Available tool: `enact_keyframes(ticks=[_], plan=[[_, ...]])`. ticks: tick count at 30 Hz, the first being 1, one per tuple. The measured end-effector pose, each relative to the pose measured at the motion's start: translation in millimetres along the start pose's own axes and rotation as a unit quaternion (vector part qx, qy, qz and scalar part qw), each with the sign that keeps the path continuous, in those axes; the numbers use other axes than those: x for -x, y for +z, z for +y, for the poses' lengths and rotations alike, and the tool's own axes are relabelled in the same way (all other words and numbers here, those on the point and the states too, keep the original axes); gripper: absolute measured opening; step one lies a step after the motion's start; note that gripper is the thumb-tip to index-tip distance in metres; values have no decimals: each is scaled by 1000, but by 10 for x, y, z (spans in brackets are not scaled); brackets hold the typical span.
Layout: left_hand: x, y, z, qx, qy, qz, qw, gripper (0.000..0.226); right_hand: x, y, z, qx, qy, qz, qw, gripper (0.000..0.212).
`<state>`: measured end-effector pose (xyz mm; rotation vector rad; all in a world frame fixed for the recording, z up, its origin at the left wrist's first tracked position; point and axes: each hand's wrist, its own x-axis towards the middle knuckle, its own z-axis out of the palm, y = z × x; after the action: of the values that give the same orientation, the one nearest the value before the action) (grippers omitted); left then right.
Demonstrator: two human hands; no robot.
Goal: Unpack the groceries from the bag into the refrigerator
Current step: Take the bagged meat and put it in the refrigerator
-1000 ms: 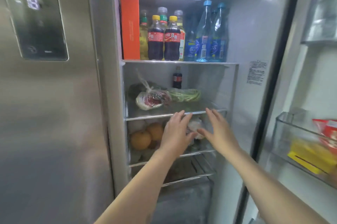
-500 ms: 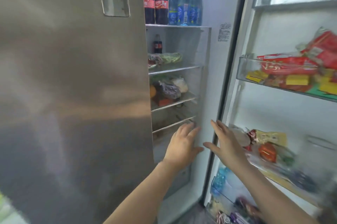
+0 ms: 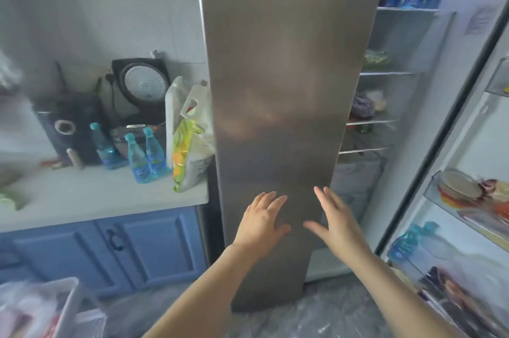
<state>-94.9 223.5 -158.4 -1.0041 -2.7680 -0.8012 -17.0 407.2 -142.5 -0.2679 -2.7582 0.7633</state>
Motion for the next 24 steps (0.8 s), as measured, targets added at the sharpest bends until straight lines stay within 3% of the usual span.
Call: enact_keyframes(ticks=[7, 13, 19, 24], plan=[[1135, -848, -1309, -33, -124, 49, 991, 67, 77, 913, -1494, 5, -92, -82, 992, 80], [2319, -1616, -2677, -62, -229, 74, 969, 68, 159, 2190, -2969, -25, -177, -163, 970, 81], [3577, -2216, -3940, -78, -347, 75, 931, 67, 506, 3520, -4247, -52, -236, -250, 938, 84], [4296, -2347, -4574, -64, -422, 56, 902, 65, 755, 4207, -4866, -47, -267, -315, 909, 86]])
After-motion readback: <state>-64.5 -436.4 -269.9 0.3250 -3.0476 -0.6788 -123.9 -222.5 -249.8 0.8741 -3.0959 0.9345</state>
